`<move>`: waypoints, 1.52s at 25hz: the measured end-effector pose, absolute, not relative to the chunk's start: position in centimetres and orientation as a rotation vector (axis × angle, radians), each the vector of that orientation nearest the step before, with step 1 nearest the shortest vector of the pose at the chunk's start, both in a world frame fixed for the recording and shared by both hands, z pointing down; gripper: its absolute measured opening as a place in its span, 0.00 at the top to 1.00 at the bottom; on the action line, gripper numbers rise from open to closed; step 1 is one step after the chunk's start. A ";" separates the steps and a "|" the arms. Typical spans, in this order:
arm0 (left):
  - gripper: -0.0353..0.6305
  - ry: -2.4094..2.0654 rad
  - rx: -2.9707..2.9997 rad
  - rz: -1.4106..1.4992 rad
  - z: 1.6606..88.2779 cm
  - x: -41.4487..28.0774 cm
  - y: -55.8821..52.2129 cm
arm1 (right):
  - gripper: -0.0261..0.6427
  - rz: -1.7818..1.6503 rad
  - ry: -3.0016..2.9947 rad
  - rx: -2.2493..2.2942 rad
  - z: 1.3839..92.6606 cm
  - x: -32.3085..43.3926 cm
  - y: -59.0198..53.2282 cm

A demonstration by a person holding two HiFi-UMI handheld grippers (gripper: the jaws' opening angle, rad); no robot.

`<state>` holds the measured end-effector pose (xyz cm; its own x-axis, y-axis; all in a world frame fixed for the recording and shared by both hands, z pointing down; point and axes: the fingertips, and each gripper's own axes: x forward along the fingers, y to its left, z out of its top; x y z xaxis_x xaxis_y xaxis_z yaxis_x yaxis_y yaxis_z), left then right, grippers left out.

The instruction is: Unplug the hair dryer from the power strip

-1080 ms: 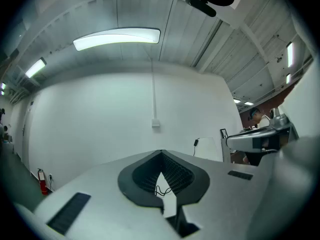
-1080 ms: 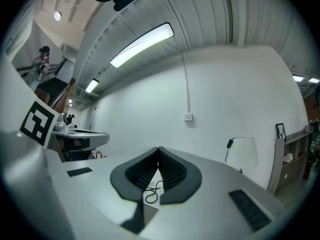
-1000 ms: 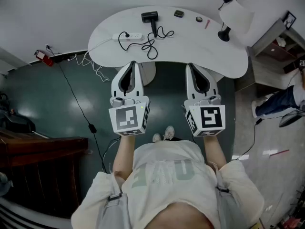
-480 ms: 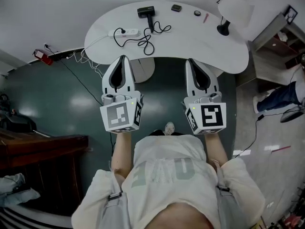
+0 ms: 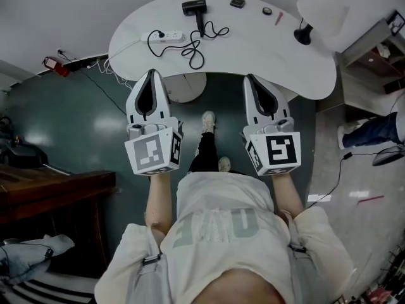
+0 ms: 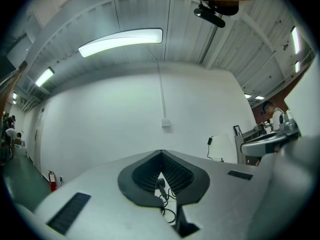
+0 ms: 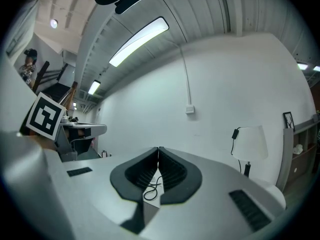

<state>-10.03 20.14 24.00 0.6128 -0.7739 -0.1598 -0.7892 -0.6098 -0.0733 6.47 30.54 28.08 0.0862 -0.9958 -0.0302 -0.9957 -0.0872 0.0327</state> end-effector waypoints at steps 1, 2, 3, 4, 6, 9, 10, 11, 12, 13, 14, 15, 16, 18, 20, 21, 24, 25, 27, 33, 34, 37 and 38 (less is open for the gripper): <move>0.93 1.317 -2.695 0.166 24.2 -9.8 19.8 | 0.93 -0.067 -2.126 2.311 28.2 6.7 30.0; 0.93 1.317 -2.694 0.163 24.4 -9.6 19.3 | 0.93 -0.066 -2.134 2.309 28.3 7.0 29.4; 0.93 1.315 -2.693 0.159 24.6 -9.3 18.8 | 0.93 -0.066 -2.143 2.306 28.4 7.2 28.8; 0.93 1.311 -2.692 0.154 24.9 -9.1 18.3 | 0.93 -0.071 -2.154 2.300 28.5 7.3 28.1; 0.93 1.312 -2.691 0.142 25.5 -8.8 16.9 | 0.93 -0.088 -2.177 2.279 28.6 7.4 26.6; 0.93 1.338 -2.693 0.137 26.1 -8.4 13.9 | 0.93 -0.116 -2.195 2.227 28.5 7.6 23.7; 0.93 1.347 -2.695 0.143 26.1 -8.2 12.8 | 0.93 -0.134 -2.197 2.206 28.4 7.7 22.6; 0.93 1.354 -2.695 0.152 26.1 -8.0 11.5 | 0.93 -0.151 -2.197 2.189 28.2 7.9 21.3; 0.93 1.361 -2.693 0.161 26.0 -7.7 10.2 | 0.93 -0.165 -2.195 2.177 28.1 8.3 19.8; 0.93 1.369 -2.688 0.168 25.8 -7.4 8.8 | 0.93 -0.174 -2.194 2.168 27.9 8.6 18.3; 0.93 1.375 -2.681 0.174 25.6 -7.0 7.3 | 0.93 -0.179 -2.194 2.162 27.7 9.1 16.7; 0.93 1.382 -2.676 0.179 25.4 -6.6 5.7 | 0.93 -0.177 -2.194 2.160 27.5 9.5 15.1; 0.93 1.387 -2.674 0.182 25.2 -6.2 4.2 | 0.93 -0.170 -2.195 2.158 27.2 9.9 13.5; 0.93 1.396 -2.675 0.184 24.8 -5.5 1.1 | 0.93 -0.168 -2.211 2.138 26.5 10.5 10.2; 0.93 1.400 -2.666 0.183 24.2 -5.0 -2.1 | 0.93 -0.197 -2.248 2.092 25.6 10.8 6.6; 0.93 1.403 -2.662 0.186 23.9 -4.7 -3.8 | 0.93 -0.213 -2.265 2.073 25.1 11.0 4.8; 0.93 1.416 -2.665 0.200 23.1 -4.3 -8.4 | 0.93 -0.227 -2.284 2.052 24.2 11.3 -0.1; 0.93 1.418 -2.663 0.199 22.9 -4.1 -9.7 | 0.93 -0.228 -2.289 2.047 24.0 11.3 -1.5; 0.93 1.416 -2.657 0.196 22.5 -3.7 -12.0 | 0.93 -0.233 -2.303 2.035 23.5 11.4 -4.1; 0.93 1.456 -2.664 0.159 23.3 -2.5 -15.7 | 0.93 -0.220 -2.354 1.977 23.3 11.8 -8.8; 0.93 1.464 -2.659 0.153 23.4 -2.4 -15.9 | 0.93 -0.214 -2.366 1.967 23.4 11.9 -9.3; 0.93 1.488 -2.645 0.125 23.6 -2.1 -16.1 | 0.93 -0.173 -2.409 1.926 23.9 12.1 -10.4; 0.93 1.496 -2.642 0.121 23.6 -2.1 -16.1 | 0.93 -0.156 -2.425 1.905 24.2 12.0 -10.5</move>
<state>-2.12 -16.15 23.64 0.5132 -0.8499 -0.1198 -0.8581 -0.5111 -0.0503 11.99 -10.55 24.17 -0.2378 -0.9711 -0.0203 -0.9657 0.2341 0.1119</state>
